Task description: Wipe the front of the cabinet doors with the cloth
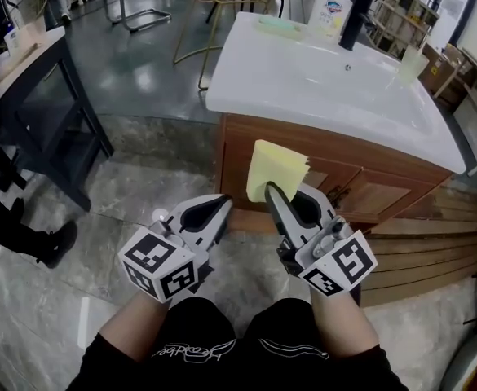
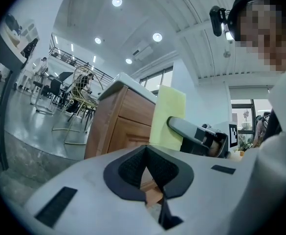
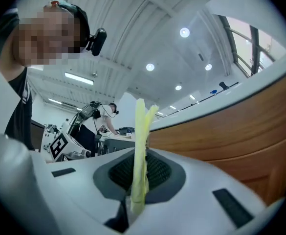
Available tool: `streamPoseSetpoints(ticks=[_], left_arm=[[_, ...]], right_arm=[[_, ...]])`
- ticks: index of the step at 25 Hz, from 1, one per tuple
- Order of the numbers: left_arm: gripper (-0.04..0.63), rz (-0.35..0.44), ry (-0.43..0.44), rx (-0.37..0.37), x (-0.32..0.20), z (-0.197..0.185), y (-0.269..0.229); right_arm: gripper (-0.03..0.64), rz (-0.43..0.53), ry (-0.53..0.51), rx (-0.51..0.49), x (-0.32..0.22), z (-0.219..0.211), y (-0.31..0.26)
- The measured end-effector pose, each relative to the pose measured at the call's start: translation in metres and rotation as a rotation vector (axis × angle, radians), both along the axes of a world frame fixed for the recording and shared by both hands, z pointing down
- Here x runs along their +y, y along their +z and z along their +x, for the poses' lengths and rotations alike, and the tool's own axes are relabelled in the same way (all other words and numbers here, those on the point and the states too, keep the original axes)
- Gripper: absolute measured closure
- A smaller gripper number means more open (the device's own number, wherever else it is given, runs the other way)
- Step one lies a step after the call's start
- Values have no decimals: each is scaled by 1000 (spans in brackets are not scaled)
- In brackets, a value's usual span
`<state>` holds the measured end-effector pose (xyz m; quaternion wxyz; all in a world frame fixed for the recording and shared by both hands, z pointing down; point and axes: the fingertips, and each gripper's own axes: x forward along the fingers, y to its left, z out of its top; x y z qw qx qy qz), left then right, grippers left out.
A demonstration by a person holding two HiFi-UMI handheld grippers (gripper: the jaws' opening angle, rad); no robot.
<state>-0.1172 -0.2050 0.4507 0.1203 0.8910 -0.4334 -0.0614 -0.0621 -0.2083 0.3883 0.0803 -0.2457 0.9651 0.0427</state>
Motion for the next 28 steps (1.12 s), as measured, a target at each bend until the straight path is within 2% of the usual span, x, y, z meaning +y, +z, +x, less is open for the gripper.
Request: streamPoseSetpoints(ticks=[11, 18, 28], left_arm=[[590, -48, -88, -4, 10, -26, 23], [591, -76, -138, 3, 16, -42, 37], [591, -99, -148, 2, 20, -45, 44]], right_arm=[[577, -19, 0, 20, -18, -46, 46], [577, -46, 33, 42, -34, -56, 68], [577, -27, 95, 80, -48, -60, 77]])
